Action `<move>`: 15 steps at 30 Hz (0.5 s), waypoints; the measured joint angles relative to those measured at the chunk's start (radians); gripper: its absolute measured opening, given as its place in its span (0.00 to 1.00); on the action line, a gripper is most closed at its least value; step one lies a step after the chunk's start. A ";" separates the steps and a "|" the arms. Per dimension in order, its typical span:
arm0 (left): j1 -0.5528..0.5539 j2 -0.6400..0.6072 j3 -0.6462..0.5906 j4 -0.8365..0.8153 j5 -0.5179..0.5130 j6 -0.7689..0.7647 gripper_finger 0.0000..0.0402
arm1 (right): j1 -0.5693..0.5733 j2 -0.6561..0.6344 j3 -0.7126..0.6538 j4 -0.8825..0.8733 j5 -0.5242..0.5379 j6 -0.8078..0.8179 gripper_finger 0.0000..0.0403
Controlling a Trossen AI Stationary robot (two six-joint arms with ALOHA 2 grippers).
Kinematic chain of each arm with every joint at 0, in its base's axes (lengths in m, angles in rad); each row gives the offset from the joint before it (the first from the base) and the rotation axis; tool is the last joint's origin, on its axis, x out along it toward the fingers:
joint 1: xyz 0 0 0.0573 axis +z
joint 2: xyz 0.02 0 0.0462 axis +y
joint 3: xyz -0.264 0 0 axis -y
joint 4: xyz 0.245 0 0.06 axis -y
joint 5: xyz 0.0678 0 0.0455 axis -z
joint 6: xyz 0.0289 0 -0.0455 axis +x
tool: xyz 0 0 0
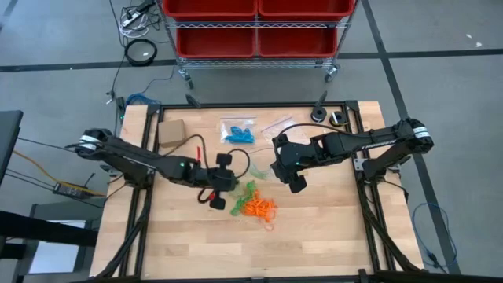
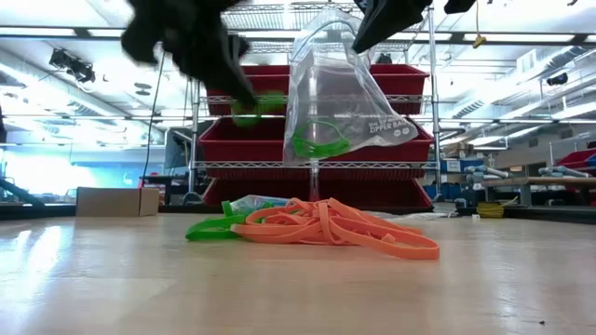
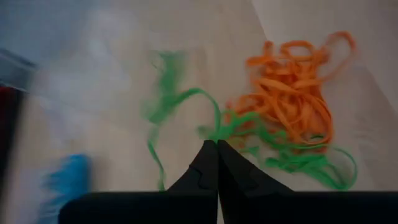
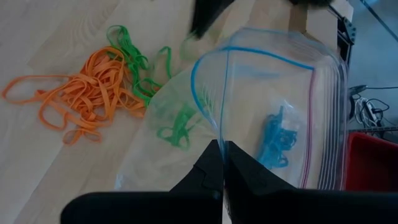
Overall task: Sort rubber bands
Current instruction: Put the green rubber band into the bottom transparent zip bag
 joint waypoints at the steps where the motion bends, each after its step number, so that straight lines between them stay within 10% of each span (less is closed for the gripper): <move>1: -0.005 -0.018 0.029 -0.042 -0.020 0.008 0.00 | 0.000 0.000 0.000 0.002 0.000 -0.003 0.00; 11: -0.015 -0.101 0.288 -0.057 -0.085 0.194 0.00 | 0.000 0.000 0.000 0.018 0.000 -0.005 0.00; 15: 0.044 -0.093 0.331 0.044 0.038 0.240 0.00 | 0.000 0.000 0.000 0.022 0.001 -0.005 0.00</move>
